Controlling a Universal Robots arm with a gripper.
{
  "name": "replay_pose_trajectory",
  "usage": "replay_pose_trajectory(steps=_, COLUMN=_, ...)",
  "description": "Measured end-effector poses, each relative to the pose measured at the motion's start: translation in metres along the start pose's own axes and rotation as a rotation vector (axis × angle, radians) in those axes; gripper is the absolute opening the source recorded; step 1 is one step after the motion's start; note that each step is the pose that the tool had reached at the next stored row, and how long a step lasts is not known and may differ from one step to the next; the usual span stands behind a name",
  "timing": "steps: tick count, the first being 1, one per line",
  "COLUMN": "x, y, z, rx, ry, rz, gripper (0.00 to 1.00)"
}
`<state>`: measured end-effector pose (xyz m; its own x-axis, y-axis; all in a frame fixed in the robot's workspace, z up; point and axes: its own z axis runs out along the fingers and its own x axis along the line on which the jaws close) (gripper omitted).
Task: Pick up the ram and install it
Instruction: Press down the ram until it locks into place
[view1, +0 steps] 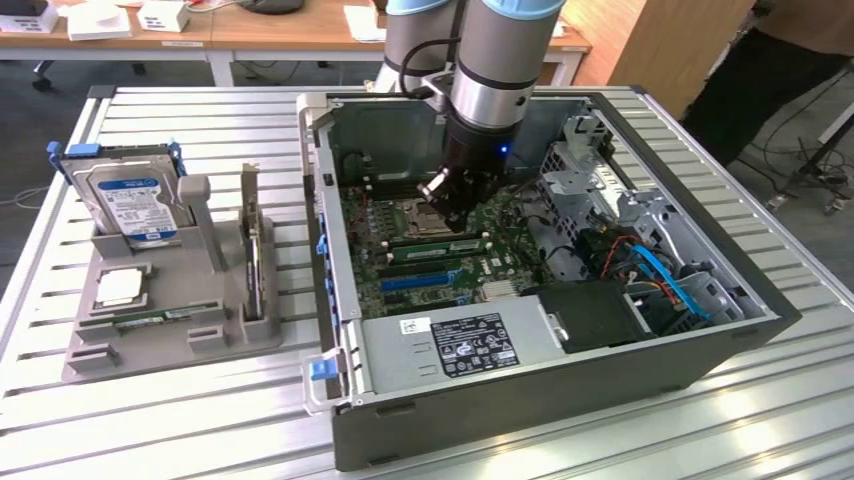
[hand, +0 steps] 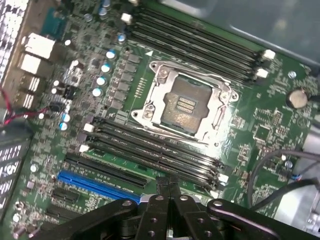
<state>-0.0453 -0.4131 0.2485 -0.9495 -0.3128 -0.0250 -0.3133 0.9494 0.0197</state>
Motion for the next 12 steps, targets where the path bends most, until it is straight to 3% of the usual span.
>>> replay_pose_trajectory(steps=12, x=0.0003, y=0.0001, z=0.0001, rx=0.0040, ry=-0.0031, rz=0.160, gripper=0.09)
